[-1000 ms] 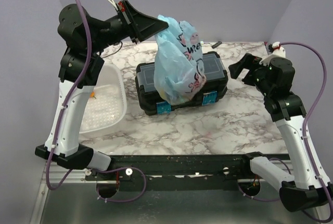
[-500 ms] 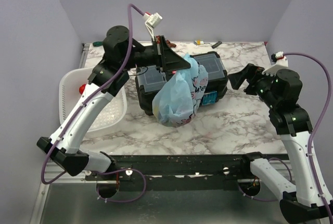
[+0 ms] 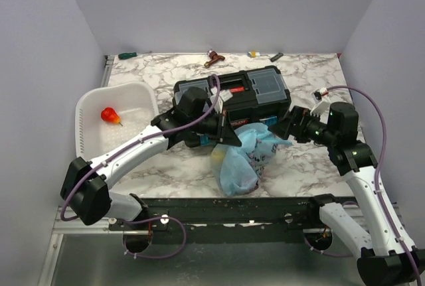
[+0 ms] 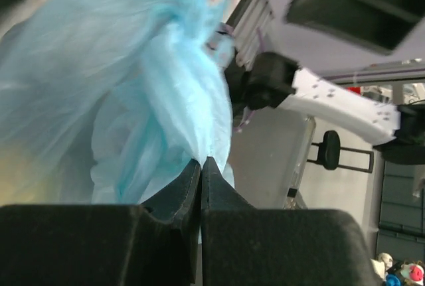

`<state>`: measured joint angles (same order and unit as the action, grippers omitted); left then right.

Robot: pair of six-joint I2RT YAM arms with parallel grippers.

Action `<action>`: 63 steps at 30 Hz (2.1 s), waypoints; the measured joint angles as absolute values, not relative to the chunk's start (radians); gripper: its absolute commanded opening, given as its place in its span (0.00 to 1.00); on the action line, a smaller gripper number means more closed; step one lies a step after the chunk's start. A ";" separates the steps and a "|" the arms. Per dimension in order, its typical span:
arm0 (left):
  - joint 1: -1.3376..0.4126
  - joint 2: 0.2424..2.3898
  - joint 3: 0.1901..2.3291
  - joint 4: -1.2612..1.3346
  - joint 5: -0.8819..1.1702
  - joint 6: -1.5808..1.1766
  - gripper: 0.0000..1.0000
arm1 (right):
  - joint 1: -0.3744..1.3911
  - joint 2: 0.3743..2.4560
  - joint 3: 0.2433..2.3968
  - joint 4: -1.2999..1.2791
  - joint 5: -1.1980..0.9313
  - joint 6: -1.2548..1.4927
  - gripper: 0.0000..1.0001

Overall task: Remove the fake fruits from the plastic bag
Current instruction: Place the plastic bag at the center of the board, then untie the plastic bag at the center of the board.

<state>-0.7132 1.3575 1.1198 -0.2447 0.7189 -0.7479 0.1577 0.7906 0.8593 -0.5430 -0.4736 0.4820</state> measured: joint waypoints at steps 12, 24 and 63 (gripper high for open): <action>-0.808 1.305 0.825 -0.055 0.706 -0.825 0.49 | 0.183 0.745 0.803 -0.602 -0.521 0.491 0.96; -0.905 1.238 1.007 -0.199 0.564 -0.650 0.74 | 0.210 0.740 0.754 -0.722 -0.426 0.591 0.79; -1.130 1.582 1.409 -0.519 0.083 -0.406 0.19 | 0.210 0.727 0.705 -0.674 -0.531 0.708 0.42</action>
<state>-1.1301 1.5818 1.4090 -0.5186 0.0826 -0.4065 0.2104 0.7273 0.7048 -0.6739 -0.5308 0.7078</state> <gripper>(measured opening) 0.292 0.471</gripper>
